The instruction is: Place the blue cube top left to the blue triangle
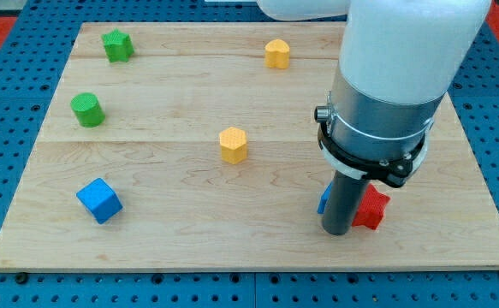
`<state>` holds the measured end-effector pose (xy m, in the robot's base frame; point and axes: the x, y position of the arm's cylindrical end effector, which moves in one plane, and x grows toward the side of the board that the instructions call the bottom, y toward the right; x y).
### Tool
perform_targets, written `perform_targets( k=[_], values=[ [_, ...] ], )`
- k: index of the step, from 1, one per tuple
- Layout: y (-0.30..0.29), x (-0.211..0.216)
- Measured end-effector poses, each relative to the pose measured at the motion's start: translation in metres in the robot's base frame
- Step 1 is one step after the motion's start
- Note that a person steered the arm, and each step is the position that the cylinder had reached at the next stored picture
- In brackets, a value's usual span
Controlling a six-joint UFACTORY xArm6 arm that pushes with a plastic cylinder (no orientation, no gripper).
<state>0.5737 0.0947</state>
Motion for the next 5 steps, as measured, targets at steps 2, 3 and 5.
perform_targets(
  k=[2,3,5],
  values=[
    [-0.134,0.022],
    [-0.259,0.036],
    [-0.298,-0.032]
  ],
)
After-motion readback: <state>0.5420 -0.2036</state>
